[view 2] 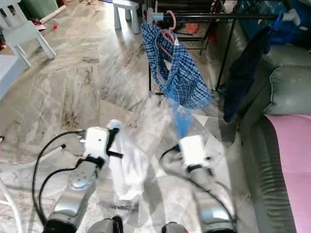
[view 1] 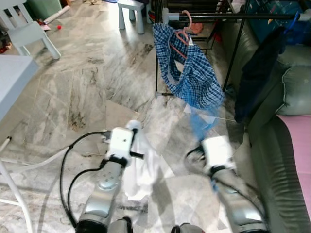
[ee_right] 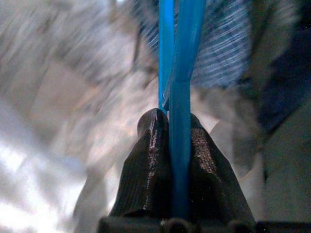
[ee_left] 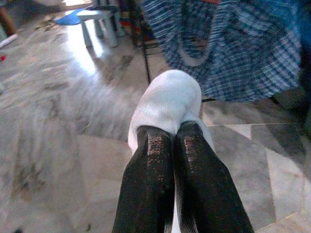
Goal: Hang hanger
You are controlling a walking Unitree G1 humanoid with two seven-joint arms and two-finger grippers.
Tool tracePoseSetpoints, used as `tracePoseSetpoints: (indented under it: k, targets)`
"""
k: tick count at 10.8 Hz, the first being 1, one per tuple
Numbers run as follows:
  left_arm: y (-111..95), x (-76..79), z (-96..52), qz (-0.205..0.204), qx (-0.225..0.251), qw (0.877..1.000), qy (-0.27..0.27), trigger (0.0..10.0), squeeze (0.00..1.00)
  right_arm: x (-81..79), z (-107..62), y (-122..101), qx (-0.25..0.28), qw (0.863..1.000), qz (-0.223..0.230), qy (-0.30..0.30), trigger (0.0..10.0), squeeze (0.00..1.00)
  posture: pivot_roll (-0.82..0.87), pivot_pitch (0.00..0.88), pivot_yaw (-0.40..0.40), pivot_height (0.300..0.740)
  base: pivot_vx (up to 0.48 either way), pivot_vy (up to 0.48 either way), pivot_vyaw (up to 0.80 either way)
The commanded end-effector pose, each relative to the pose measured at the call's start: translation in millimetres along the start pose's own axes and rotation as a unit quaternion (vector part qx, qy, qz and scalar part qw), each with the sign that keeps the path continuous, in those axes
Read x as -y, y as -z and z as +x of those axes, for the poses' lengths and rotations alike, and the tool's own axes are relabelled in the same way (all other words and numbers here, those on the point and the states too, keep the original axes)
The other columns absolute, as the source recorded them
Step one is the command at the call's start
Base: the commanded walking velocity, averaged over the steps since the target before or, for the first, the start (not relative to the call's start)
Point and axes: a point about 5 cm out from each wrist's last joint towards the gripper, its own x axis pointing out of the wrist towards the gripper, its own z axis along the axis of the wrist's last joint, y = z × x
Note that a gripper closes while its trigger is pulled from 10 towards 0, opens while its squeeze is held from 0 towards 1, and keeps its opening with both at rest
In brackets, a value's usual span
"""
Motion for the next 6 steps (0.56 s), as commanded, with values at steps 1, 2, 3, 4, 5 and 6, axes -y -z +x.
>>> tracePoseSetpoints:
  k: [1, 2, 3, 4, 5, 6]
  targets:
    - [1.8, -10.8, -5.7, -0.001, 0.002, 1.000, -0.024, 10.0, 0.00, 6.2, -3.8, -3.6, 0.016, 1.000, 0.011, 0.014, 10.0, 0.00, -0.04, 0.095, -0.003, 0.740, 0.000, 0.000, 0.00]
    - [11.4, -19.6, -12.4, 0.000, -0.010, 0.999, -0.038, 10.0, 0.00, 8.4, -8.5, -0.6, 0.018, 1.000, 0.014, 0.013, 10.0, 0.00, -0.04, 0.035, 0.001, 0.740, 0.000, 0.000, 0.00]
    - [20.0, -24.8, -14.7, 0.004, -0.024, 0.998, -0.052, 10.0, 0.00, 10.0, -9.9, 6.0, 0.009, 1.000, 0.001, 0.010, 10.0, 0.00, -0.04, 0.000, -0.003, 0.740, 0.000, 0.000, 0.00]
    - [21.3, -25.9, -12.8, 0.007, -0.023, 0.998, -0.058, 10.0, 0.00, 12.2, -9.4, 11.9, 0.002, 1.000, -0.003, 0.011, 10.0, 0.00, -0.03, 0.000, -0.007, 0.740, 0.000, 0.000, 0.00]
    - [21.2, -31.4, -11.8, 0.010, -0.021, 0.997, -0.072, 10.0, 0.00, 15.0, -8.0, 18.9, -0.010, 1.000, -0.013, 0.005, 10.0, 0.00, -0.03, 0.000, -0.010, 0.740, 0.000, 0.000, 0.00]
    - [24.2, -37.4, -16.6, 0.014, -0.026, 0.996, -0.081, 10.0, 0.00, 19.0, -8.8, 23.5, -0.021, 1.000, -0.013, 0.009, 10.0, 0.00, -0.03, 0.000, -0.012, 0.740, 0.000, 0.000, 0.00]
